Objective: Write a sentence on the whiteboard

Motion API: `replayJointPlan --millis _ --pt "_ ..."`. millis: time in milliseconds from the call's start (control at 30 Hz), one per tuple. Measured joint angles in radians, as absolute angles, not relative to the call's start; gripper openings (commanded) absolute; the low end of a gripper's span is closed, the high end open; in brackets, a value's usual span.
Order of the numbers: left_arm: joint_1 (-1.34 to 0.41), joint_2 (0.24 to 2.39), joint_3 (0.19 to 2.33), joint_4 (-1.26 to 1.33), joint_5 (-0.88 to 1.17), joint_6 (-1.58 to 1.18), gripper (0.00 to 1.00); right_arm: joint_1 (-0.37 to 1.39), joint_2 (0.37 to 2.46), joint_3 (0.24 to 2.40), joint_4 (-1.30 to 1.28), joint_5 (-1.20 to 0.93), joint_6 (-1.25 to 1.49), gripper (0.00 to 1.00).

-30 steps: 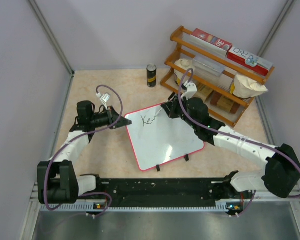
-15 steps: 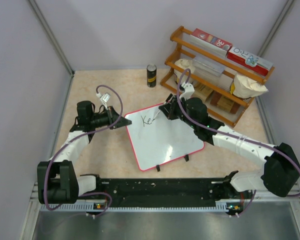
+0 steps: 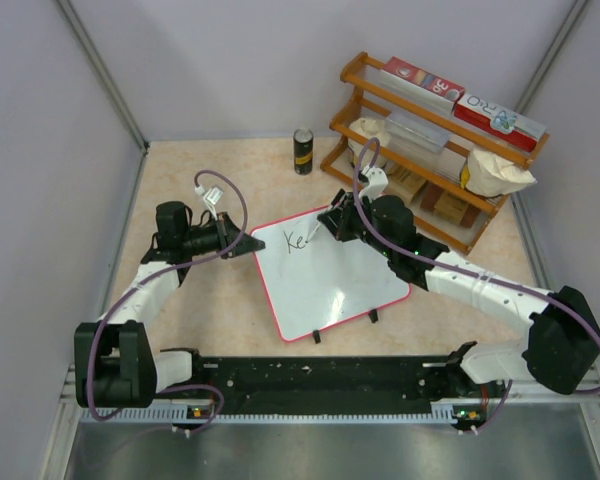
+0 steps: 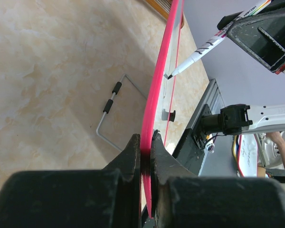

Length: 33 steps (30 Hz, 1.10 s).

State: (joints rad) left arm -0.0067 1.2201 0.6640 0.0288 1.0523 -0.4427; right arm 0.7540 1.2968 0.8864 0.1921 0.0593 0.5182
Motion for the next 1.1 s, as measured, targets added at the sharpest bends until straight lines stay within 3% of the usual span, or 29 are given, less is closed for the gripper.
replayJointPlan --millis 1100 --pt "-0.010 1.220 0.664 0.030 1.048 -0.442 0.00 0.730 1.248 0.884 0.155 0.095 0.499 0.00"
